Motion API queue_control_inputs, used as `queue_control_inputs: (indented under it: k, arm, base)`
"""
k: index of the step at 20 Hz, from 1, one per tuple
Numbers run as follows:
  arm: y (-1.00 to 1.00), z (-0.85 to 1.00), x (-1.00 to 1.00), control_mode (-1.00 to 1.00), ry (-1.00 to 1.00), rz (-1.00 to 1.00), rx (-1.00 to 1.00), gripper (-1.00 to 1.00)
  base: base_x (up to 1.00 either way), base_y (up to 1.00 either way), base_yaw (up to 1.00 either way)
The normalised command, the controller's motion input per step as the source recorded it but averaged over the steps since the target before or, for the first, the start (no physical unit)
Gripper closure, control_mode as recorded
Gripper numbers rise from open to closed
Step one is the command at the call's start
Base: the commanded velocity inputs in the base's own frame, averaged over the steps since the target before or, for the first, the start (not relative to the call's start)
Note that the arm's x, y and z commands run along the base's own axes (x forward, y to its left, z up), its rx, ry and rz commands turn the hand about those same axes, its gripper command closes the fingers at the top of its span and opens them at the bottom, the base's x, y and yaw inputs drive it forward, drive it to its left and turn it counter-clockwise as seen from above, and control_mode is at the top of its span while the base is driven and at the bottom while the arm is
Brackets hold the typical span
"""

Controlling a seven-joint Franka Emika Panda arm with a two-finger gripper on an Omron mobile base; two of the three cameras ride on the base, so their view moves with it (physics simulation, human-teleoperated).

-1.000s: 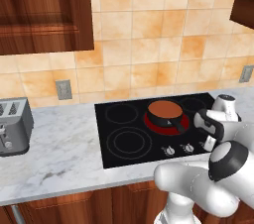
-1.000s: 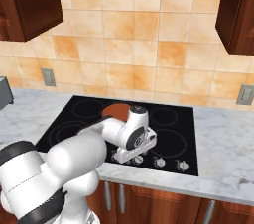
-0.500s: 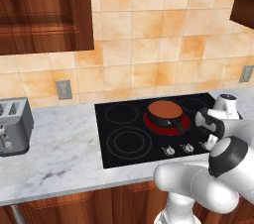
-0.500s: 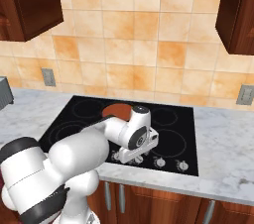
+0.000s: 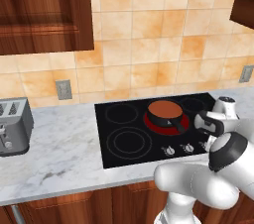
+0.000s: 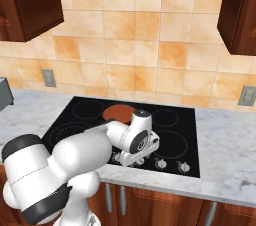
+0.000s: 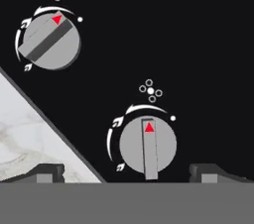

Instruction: Wait until the marinara sauce is simmered to a deep red color and then turn off the stove.

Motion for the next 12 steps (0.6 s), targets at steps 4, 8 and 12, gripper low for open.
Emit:
queue_control_inputs:
  k: [4,8,12]
  arm:
    - [0.0,-0.01,0.11,-1.0,0.0,0.0,0.0,-1.0]
    - [0.0,0.0,0.2,-1.0,0.0,0.0,0.0,-1.0]
    - [0.0,0.0,0.11,-1.0,0.0,0.0,0.0,-1.0]
  base:
    - [0.0,0.0,0.0]
    - [0.0,0.0,0.0]
    - [0.0,0.0,0.0]
